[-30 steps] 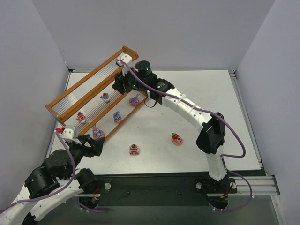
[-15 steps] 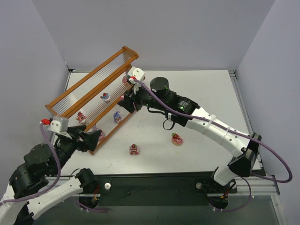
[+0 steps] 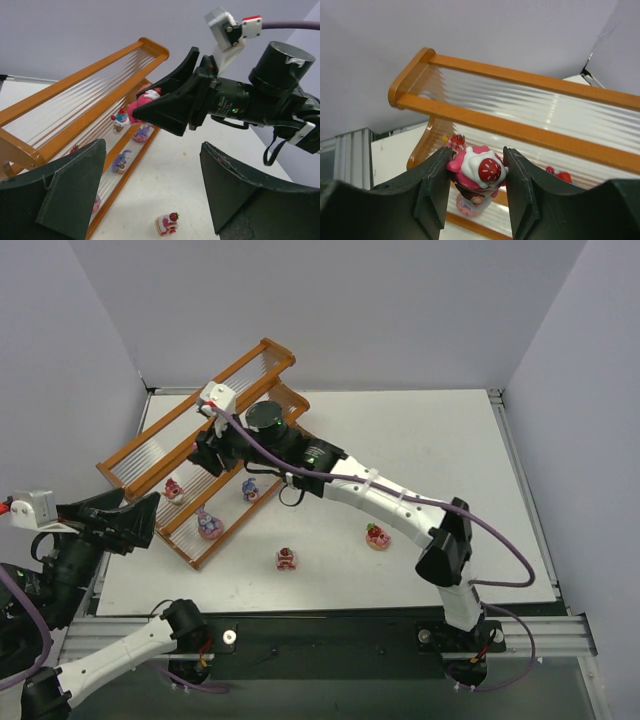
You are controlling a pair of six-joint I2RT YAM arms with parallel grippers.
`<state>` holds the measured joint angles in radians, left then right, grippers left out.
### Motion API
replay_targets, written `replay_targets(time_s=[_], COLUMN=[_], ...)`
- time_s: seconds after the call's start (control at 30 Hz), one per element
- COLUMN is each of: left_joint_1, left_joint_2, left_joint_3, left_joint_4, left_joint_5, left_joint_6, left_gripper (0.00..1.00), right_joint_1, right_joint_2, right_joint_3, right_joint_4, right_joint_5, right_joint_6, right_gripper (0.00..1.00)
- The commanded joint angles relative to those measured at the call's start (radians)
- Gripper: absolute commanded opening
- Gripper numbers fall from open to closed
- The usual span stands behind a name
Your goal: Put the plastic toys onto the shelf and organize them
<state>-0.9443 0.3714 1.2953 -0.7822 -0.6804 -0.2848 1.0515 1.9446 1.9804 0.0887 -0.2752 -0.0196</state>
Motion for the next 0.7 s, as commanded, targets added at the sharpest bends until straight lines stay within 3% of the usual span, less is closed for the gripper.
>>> replay_targets(time_s=[0.0,0.1,0.67], left_joint_1=[-0.001,-0.002,-0.001], left_joint_2=[-0.026,-0.046,-0.08], left_joint_3=[0.022,0.009,-0.065], left_joint_4=[0.009,0.0,0.012], left_joint_5=[-0.056,-0.057,-0.05], left_joint_6=[0.038,0.03,0.012], left_gripper=[0.86,0.86,0.86], right_joint_1=[0.025,0.024,-0.033], right_joint_2=[0.129,0.195,0.25], right_joint_3=[0.21,0.291,0.322], right_joint_4=[0.089,0.101,0.233], right_joint_5=[0.028,0.071,0.099], right_joint_6=[0.015,0.007,0.015], right_gripper=[0.0,0.0,0.0])
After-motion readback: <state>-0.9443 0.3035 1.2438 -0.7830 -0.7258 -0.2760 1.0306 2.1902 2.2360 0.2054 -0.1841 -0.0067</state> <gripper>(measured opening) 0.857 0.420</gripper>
